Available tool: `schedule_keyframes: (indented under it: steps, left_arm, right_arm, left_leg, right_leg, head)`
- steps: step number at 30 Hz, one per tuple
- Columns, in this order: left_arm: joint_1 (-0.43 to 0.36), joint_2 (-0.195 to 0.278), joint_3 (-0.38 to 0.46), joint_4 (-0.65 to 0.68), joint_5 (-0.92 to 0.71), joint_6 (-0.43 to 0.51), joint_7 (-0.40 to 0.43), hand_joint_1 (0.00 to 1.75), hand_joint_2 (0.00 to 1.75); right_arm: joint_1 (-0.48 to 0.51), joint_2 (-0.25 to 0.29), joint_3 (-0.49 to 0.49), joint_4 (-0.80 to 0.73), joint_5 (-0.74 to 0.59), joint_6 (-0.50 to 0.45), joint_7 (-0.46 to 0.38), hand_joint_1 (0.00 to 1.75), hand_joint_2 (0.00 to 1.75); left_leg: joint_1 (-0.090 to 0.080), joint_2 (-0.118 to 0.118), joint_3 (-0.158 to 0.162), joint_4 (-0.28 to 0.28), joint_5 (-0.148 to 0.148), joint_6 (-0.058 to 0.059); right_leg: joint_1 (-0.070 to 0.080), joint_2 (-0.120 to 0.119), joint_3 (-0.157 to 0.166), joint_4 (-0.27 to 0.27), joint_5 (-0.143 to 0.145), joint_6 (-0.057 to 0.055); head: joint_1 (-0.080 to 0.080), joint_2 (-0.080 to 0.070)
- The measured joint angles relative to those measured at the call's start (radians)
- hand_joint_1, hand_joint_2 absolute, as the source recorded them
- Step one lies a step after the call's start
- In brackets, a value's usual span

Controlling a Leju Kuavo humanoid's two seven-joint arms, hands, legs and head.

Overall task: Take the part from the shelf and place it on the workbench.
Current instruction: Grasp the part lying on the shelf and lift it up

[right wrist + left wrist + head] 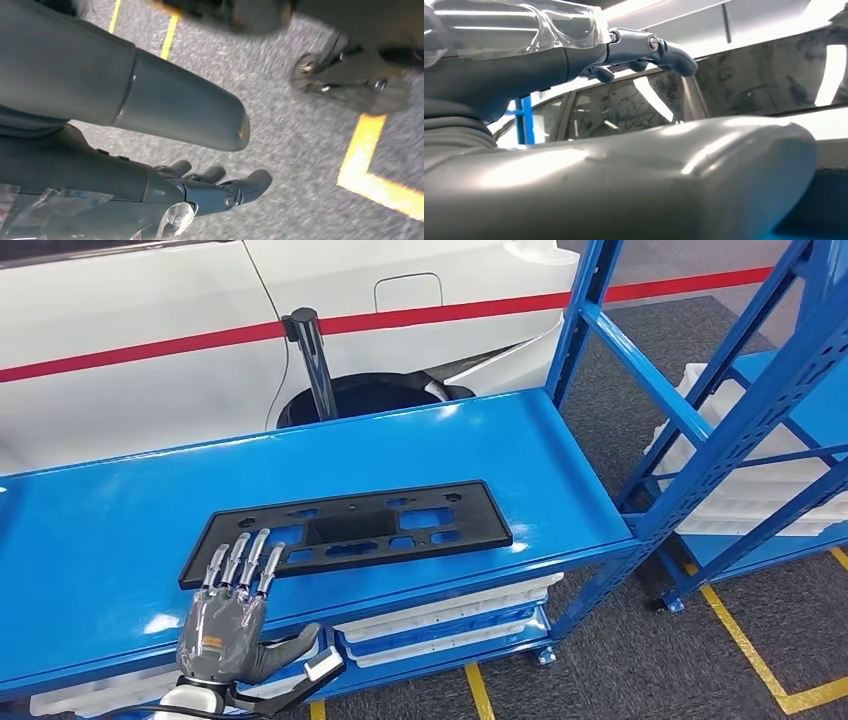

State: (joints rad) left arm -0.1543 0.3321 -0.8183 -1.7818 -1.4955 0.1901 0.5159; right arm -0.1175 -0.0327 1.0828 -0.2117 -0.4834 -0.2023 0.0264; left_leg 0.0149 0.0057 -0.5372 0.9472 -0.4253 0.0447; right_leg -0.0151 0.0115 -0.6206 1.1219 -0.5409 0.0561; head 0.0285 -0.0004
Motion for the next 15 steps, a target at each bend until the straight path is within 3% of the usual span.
schedule_keyframes:
  steps: [2, 3, 4, 7, 9, 11, 13, 15]
  left_arm:
    - [0.003, 0.003, 0.01, 0.0, 0.018, 0.004, 0.004, 0.0, 0.0]
    - [0.004, 0.006, 0.017, 0.0, 0.035, 0.006, 0.004, 0.0, 0.0]
    - [0.004, 0.011, 0.025, 0.001, 0.053, 0.006, 0.002, 0.0, 0.0]
    - [0.002, 0.028, 0.053, 0.008, 0.088, -0.004, -0.009, 0.0, 0.0]
    - [-0.004, 0.043, 0.073, 0.013, 0.098, -0.015, -0.014, 0.0, 0.0]
    - [-0.015, 0.057, 0.091, 0.019, 0.113, -0.037, -0.022, 0.0, 0.0]
    - [-0.029, 0.075, 0.11, 0.027, 0.131, -0.065, -0.034, 0.0, 0.87]
    - [-0.047, 0.093, 0.128, 0.039, 0.146, -0.094, -0.046, 0.0, 1.75]
  right_arm:
    - [0.001, 0.001, 0.001, 0.0, 0.002, 0.0, -0.001, 0.0, 0.0]
    - [0.001, 0.001, 0.001, 0.0, 0.005, 0.0, -0.002, 0.0, 0.0]
    - [0.002, 0.0, 0.001, 0.0, 0.008, 0.0, -0.004, 0.0, 0.0]
    - [0.002, 0.0, 0.003, 0.0, 0.018, 0.0, -0.01, 0.0, 0.0]
    - [0.0, 0.0, 0.007, 0.0, 0.024, 0.0, -0.012, 0.0, 0.0]
    - [-0.001, 0.0, 0.011, 0.0, 0.03, 0.002, -0.015, 0.0, 0.0]
    - [-0.003, 0.001, 0.015, 0.0, 0.038, 0.006, -0.016, 0.0, 0.0]
    - [-0.006, 0.001, 0.022, 0.0, 0.044, 0.012, -0.014, 0.0, 0.0]
  left_leg:
    - [0.0, 0.002, 0.0, 0.0, -0.001, 0.002]
    - [0.001, 0.002, 0.001, 0.001, -0.002, 0.001]
    - [0.002, 0.002, 0.002, 0.001, -0.004, 0.0]
    - [0.005, 0.0, 0.007, 0.007, -0.014, -0.017]
    - [0.002, 0.0, 0.006, 0.01, -0.019, -0.03]
    - [0.005, 0.001, 0.007, 0.008, -0.019, -0.039]
    - [0.01, 0.001, -0.007, 0.039, -0.041, -0.047]
    - [0.011, 0.0, -0.06, 0.152, -0.099, -0.052]
  right_leg:
    - [-0.003, -0.001, -0.062, 0.122, -0.041, 0.006]
    - [-0.005, -0.001, -0.074, 0.14, -0.036, 0.009]
    - [-0.008, -0.002, -0.064, 0.113, -0.01, 0.011]
    - [-0.016, -0.008, 0.024, -0.081, 0.082, 0.016]
    - [-0.014, -0.007, 0.046, -0.136, 0.093, 0.006]
    - [-0.01, -0.005, 0.045, -0.139, 0.094, -0.012]
    - [-0.008, -0.004, 0.047, -0.141, 0.095, -0.026]
    - [-0.007, -0.004, 0.048, -0.141, 0.095, -0.035]
  head:
    - [0.0, 0.0]
    - [0.0, 0.0]
    - [0.0, 0.0]
    - [0.001, 0.0]
    - [0.001, 0.0]
    - [-0.001, 0.0]
    - [-0.002, 0.0]
    - [-0.004, 0.0]
